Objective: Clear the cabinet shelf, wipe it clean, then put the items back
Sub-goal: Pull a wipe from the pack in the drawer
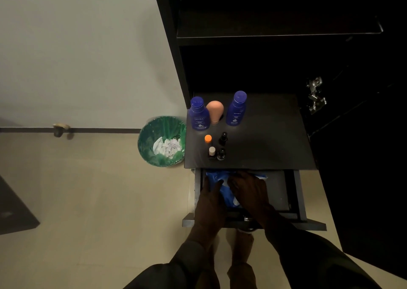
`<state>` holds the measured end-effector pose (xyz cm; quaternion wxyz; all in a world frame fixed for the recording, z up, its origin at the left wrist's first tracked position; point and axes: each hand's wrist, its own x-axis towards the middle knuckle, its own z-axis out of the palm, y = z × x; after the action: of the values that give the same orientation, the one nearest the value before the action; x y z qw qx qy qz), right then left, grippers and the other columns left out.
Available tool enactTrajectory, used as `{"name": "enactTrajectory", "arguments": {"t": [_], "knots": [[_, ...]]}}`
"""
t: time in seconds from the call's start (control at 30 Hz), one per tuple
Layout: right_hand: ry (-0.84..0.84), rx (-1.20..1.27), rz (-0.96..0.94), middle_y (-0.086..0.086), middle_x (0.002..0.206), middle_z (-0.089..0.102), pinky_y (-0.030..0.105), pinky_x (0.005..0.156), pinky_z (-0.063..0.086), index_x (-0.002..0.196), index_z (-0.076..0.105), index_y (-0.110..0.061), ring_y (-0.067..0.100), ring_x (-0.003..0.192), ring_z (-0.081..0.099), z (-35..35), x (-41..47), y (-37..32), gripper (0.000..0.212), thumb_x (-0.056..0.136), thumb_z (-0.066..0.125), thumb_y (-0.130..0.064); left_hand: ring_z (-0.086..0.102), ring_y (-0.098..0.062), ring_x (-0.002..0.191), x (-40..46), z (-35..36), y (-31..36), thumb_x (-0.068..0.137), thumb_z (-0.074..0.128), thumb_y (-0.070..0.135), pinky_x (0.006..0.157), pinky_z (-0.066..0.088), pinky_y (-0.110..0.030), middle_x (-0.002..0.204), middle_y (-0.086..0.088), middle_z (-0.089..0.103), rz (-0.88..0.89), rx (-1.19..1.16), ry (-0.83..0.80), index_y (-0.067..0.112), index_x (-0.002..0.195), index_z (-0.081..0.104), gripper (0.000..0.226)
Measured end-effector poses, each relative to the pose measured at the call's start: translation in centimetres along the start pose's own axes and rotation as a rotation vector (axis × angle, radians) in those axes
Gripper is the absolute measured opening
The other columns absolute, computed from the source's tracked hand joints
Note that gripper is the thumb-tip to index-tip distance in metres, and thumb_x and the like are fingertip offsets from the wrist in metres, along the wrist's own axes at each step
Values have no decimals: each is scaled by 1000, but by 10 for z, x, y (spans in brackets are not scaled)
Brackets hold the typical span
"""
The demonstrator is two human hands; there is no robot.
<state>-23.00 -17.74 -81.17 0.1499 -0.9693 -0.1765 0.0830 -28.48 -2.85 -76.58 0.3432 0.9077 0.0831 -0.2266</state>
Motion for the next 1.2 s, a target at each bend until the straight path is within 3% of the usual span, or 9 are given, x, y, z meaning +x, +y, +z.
{"name": "enactTrajectory", "arguments": {"t": [0.17,0.23,0.4,0.53,0.63,0.7,0.87,1.1,1.2], "knots": [[-55,-48,92,10,103,73,30,71,56,98,75,-12,21,90,72,-4,10,-11,29,72,85,-19,60,-18,110,22,0,0,97,51,24,94,49,-28,130,-7,56,11,90,42,13,121,58,27],[-20,18,79,11,92,74,33,59,57,87,76,-13,26,79,73,0,5,-12,27,64,89,-15,62,-17,106,30,3,-5,97,51,28,88,45,-21,120,-5,62,-13,129,34,13,115,60,24],[-9,27,95,8,95,70,35,55,55,84,74,-20,27,79,70,-1,1,-14,15,71,82,-19,61,-15,104,37,7,-9,95,54,24,86,50,-24,129,-4,57,-37,171,57,14,117,62,24],[-51,56,149,14,111,68,45,70,57,99,74,-13,31,99,67,3,4,-19,19,81,75,-17,60,-12,104,36,13,-13,97,53,27,78,42,-17,129,0,57,-43,161,77,15,128,55,33],[-15,15,109,8,99,71,35,59,57,85,76,-19,25,86,70,-1,3,-21,22,67,87,-17,58,-13,109,36,15,-16,95,57,27,85,45,-20,129,0,56,-31,193,58,17,127,56,33],[3,19,78,6,99,72,33,59,56,84,76,-20,23,85,71,-3,0,-22,25,63,89,-19,57,-16,112,35,16,-17,92,61,25,92,48,-25,131,-1,55,2,235,48,18,122,58,31],[-1,11,74,6,98,73,37,61,59,84,76,-19,24,86,72,1,3,-22,31,57,92,-19,55,-16,116,38,19,-21,90,64,29,94,47,-26,136,-3,49,6,216,28,16,132,50,47],[-82,-90,18,7,90,71,35,59,57,78,74,-16,25,81,71,2,9,-19,35,50,93,-21,54,-13,115,37,22,-25,90,63,32,91,42,-18,136,1,49,41,203,78,17,127,55,41],[-95,-64,-16,11,94,71,38,60,59,83,73,-13,29,85,71,2,6,-14,39,50,93,-19,53,-15,116,36,23,-25,91,62,29,94,44,-22,136,0,49,53,215,113,16,126,56,38]]}}
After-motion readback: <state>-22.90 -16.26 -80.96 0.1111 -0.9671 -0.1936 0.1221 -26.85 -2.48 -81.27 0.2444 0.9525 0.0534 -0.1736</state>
